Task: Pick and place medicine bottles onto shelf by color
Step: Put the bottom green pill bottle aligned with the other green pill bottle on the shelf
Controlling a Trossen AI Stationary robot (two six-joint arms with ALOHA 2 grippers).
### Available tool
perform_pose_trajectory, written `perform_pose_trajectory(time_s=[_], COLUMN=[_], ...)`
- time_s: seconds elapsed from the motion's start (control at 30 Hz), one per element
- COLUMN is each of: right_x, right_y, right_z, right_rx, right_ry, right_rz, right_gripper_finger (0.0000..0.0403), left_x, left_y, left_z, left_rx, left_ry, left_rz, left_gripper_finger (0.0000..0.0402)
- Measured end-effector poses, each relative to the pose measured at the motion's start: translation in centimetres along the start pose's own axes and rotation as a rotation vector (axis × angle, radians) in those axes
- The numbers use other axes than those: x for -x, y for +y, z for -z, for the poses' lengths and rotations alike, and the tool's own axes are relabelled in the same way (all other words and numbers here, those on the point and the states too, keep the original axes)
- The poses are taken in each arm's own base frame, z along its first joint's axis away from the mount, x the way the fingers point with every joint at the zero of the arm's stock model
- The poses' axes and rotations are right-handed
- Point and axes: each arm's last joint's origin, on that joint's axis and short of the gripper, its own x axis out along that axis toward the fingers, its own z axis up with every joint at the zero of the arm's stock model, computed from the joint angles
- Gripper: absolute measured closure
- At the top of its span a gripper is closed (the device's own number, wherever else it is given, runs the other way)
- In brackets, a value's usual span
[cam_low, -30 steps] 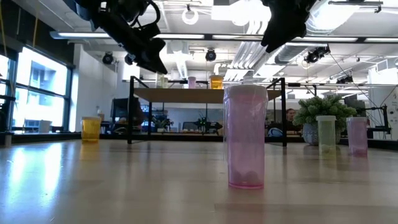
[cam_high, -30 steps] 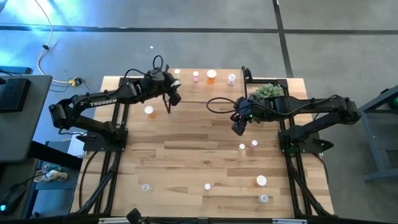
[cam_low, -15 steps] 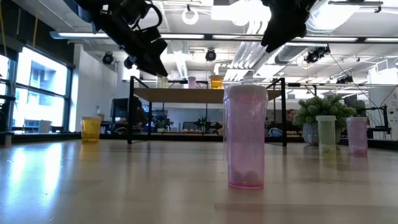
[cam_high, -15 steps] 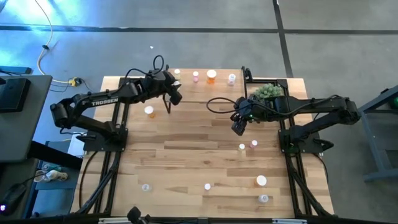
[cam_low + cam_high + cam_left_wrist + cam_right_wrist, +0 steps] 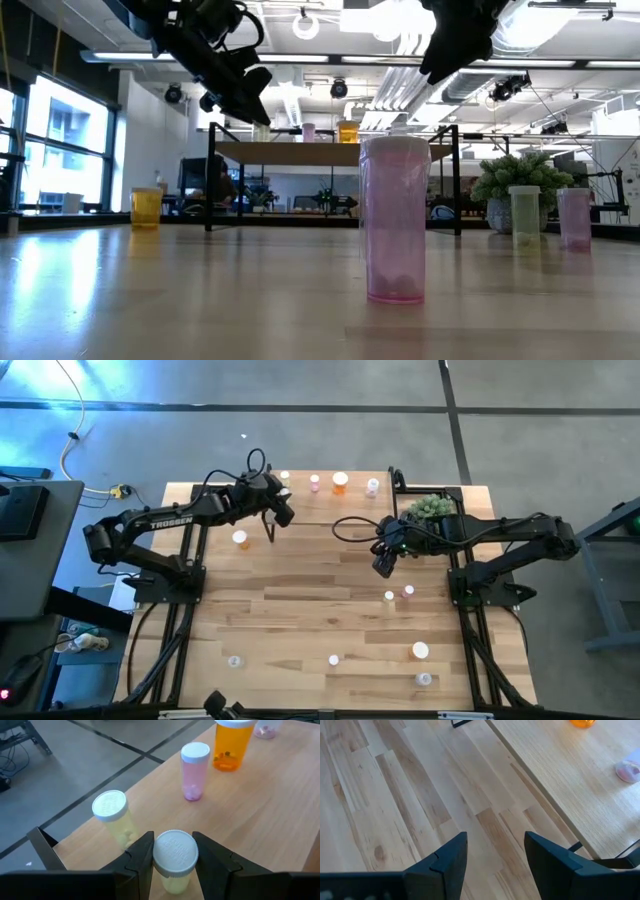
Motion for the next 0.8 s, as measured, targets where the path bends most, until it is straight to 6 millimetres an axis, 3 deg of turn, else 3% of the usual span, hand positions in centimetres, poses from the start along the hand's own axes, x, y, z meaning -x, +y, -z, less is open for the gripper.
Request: perform_pose_trajectory(time_s=[0.8], right_x=[0.0], right_y=[0.0], right_z=[0.0], right_rx=[0.0], right_ry=[0.0], right_rz=[0.0], right_gripper_finger=[0.0214], left_x=[-0.06], left_y=[0.1], left_z=[-0.18], left_rx=[-0.003], left_ry=[-0.027], left_rz=[-0.044], left_gripper_finger=[0.021])
